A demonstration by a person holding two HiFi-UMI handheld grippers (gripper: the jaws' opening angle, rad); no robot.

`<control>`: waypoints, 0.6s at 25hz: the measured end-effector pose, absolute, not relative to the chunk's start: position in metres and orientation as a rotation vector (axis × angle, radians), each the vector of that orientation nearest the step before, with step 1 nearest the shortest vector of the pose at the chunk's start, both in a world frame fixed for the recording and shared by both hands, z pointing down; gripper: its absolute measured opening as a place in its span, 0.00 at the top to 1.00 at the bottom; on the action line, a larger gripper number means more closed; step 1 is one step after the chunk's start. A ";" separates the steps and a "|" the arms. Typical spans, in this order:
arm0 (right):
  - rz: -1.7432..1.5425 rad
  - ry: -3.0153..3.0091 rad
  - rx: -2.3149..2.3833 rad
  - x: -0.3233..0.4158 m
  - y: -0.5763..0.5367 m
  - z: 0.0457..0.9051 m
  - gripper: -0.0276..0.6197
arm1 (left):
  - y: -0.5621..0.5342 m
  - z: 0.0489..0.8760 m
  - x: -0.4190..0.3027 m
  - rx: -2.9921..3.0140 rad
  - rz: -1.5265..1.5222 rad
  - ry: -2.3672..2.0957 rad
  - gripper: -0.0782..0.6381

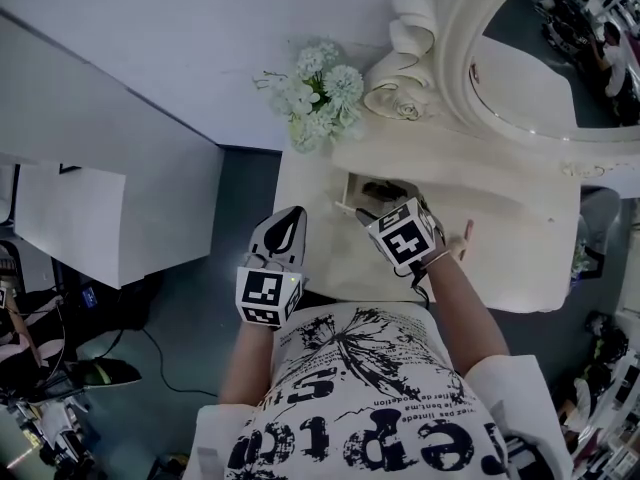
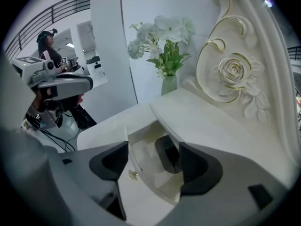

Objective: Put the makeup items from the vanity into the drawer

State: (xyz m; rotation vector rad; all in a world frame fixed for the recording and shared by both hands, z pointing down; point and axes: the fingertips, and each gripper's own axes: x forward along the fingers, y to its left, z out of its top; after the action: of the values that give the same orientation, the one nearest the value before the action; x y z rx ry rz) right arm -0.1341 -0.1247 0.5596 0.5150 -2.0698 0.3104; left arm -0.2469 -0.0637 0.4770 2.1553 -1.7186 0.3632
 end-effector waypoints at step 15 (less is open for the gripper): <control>0.403 -2.098 0.837 -0.058 -0.127 0.527 0.72 | -0.070 0.464 -0.200 2.253 0.364 -1.650 0.86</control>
State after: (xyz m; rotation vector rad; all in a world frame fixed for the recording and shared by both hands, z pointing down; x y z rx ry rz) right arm -0.0579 -0.1271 0.5269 0.8368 -2.0976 0.4028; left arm -0.2003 -0.0699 0.4635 2.2526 -1.6505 0.3639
